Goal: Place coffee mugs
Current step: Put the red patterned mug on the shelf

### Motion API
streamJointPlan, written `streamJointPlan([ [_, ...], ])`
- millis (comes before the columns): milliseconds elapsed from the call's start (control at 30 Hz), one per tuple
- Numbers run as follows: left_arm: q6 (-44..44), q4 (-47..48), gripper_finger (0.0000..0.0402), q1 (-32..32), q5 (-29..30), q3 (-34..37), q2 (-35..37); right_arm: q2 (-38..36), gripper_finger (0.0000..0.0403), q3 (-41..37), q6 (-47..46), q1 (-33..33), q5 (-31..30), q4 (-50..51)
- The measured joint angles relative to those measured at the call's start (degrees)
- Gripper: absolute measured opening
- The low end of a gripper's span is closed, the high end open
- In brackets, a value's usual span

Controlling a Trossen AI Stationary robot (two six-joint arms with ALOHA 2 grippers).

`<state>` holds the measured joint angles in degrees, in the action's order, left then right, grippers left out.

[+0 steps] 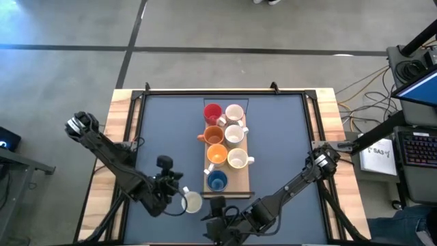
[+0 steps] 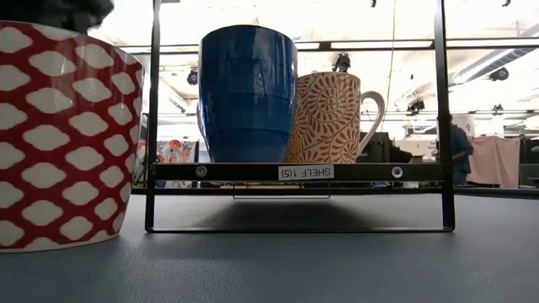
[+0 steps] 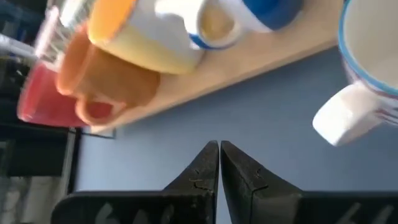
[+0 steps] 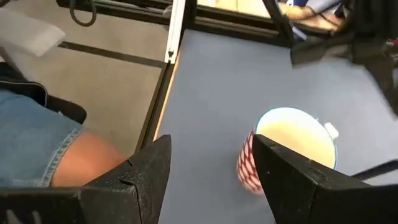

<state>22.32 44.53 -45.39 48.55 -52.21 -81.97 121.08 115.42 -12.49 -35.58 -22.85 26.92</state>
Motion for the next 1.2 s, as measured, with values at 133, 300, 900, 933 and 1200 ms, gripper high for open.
streamJointPlan([
  [133, 0.71, -8.83, 0.0000, 0.07, -3.08, 4.61, -0.13, 0.39, 0.0215, 0.00, 1.98, 0.68, -0.26, -3.36],
  [300, -4.01, -24.18, 0.0000, 0.07, -7.17, 8.84, -0.15, 1.11, 0.0215, 0.07, 3.36, 2.45, -0.30, -3.68],
  [900, -0.35, -34.40, 0.0000, -0.15, -15.31, 10.45, -0.68, 5.26, 0.0214, -0.09, 6.36, 3.21, 3.96, -2.31],
  [933, -0.37, -34.92, 0.0000, -0.15, -15.79, 10.45, -0.70, 5.65, 0.0214, -0.05, 6.80, 3.20, 3.76, -2.21],
  [1200, 0.08, -35.83, 0.0000, -0.20, -17.42, 10.30, -0.70, 7.69, 0.0214, -0.52, 6.90, 2.84, 7.22, -1.30],
])
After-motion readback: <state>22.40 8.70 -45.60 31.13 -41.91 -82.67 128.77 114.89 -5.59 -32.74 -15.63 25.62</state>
